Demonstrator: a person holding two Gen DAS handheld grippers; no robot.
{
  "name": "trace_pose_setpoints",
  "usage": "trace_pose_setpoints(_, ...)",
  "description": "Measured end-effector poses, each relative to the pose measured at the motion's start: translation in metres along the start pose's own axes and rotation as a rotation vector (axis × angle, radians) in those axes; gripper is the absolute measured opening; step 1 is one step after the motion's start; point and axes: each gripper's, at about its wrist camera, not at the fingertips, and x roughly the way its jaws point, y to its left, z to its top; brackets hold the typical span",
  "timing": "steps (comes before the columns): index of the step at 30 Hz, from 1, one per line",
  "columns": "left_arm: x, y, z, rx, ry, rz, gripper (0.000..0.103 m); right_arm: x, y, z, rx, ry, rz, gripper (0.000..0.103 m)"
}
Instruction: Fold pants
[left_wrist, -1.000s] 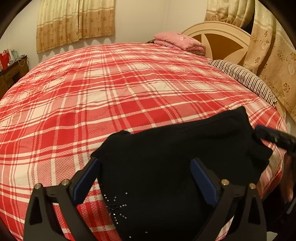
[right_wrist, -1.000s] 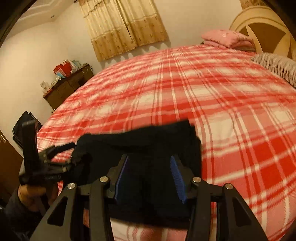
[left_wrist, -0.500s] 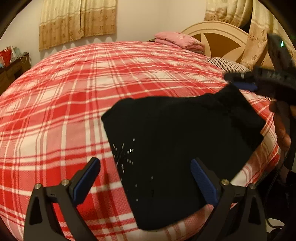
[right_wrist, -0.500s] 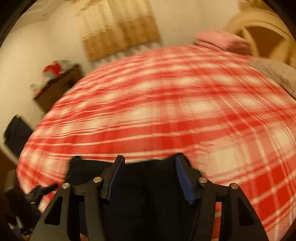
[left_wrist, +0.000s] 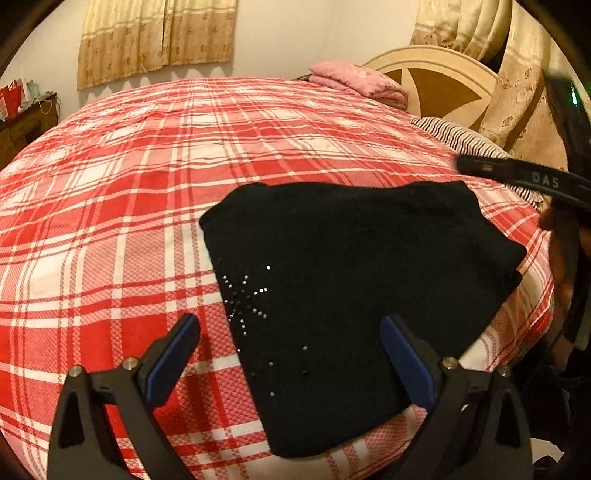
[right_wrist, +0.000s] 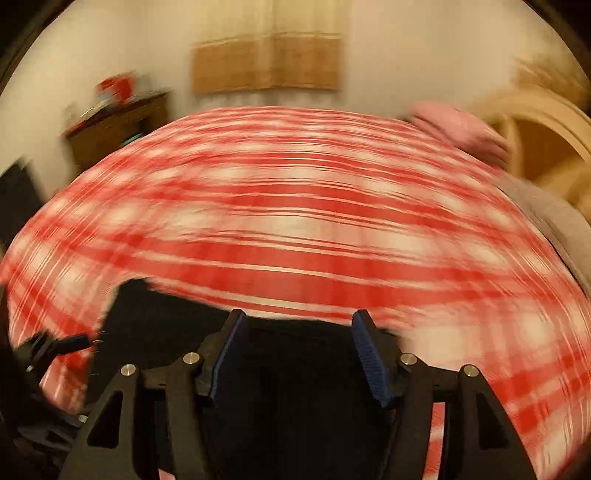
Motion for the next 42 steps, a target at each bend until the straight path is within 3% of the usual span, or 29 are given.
trace_pose_setpoints(2, 0.001, 0.0, 0.0, -0.011, 0.003, -0.005, 0.101, -0.012, -0.032, -0.005, 0.099, -0.027, -0.043, 0.061)
trace_pose_setpoints(4, 0.002, 0.0, -0.001, -0.02, 0.004, -0.008, 0.101, -0.019, -0.044, -0.01, 0.139, -0.046, -0.008, 0.061)
trace_pose_setpoints(6, 0.001, -0.001, -0.001, -0.021, 0.005, -0.003, 0.101, -0.019, -0.038, -0.014, 0.134, -0.045, 0.092, 0.061)
trace_pose_setpoints(7, 0.0, -0.001, -0.001, -0.017, 0.003, 0.0, 0.101, -0.017, -0.029, -0.018, 0.126, -0.037, 0.217, 0.061)
trace_pose_setpoints(9, -0.002, -0.003, -0.001, 0.001, -0.002, 0.017, 0.101, -0.006, -0.014, -0.022, 0.097, 0.001, 0.316, 0.061)
trace_pose_setpoints(11, -0.003, -0.003, -0.001, 0.006, -0.004, 0.022, 0.101, 0.013, -0.006, -0.027, 0.066, 0.027, 0.276, 0.061)
trace_pose_setpoints(13, -0.001, -0.003, -0.001, 0.01, 0.003, 0.02, 0.102, 0.041, -0.016, -0.03, 0.084, 0.09, 0.164, 0.061)
trace_pose_setpoints(17, -0.002, -0.004, -0.002, 0.012, 0.0, 0.031, 0.102, 0.028, -0.018, -0.016, 0.129, 0.06, 0.224, 0.061)
trace_pose_setpoints(20, -0.003, -0.004, -0.001, 0.009, -0.002, 0.03, 0.102, 0.015, 0.007, -0.002, 0.058, 0.017, 0.366, 0.061)
trace_pose_setpoints(23, -0.004, -0.003, -0.002, 0.007, 0.003, 0.03, 0.102, 0.027, 0.033, 0.008, 0.072, 0.046, 0.572, 0.061)
trace_pose_setpoints(25, -0.005, -0.003, -0.002, 0.011, 0.004, 0.032, 0.102, 0.046, 0.048, 0.011, 0.099, 0.087, 0.64, 0.061)
trace_pose_setpoints(27, -0.005, -0.002, -0.003, 0.013, 0.006, 0.032, 0.102, 0.074, 0.058, 0.006, 0.145, 0.177, 0.632, 0.061)
trace_pose_setpoints(29, -0.003, -0.002, -0.004, 0.011, 0.014, 0.028, 0.102, 0.102, 0.057, -0.002, 0.171, 0.261, 0.572, 0.061)
trace_pose_setpoints(36, -0.003, -0.001, -0.004, -0.004, 0.013, 0.018, 0.103, 0.086, 0.06, 0.0, 0.104, 0.2, 0.507, 0.061)
trace_pose_setpoints(42, 0.0, 0.004, 0.003, -0.006, 0.023, -0.018, 0.103, 0.035, 0.002, -0.01, 0.146, 0.088, 0.412, 0.061)
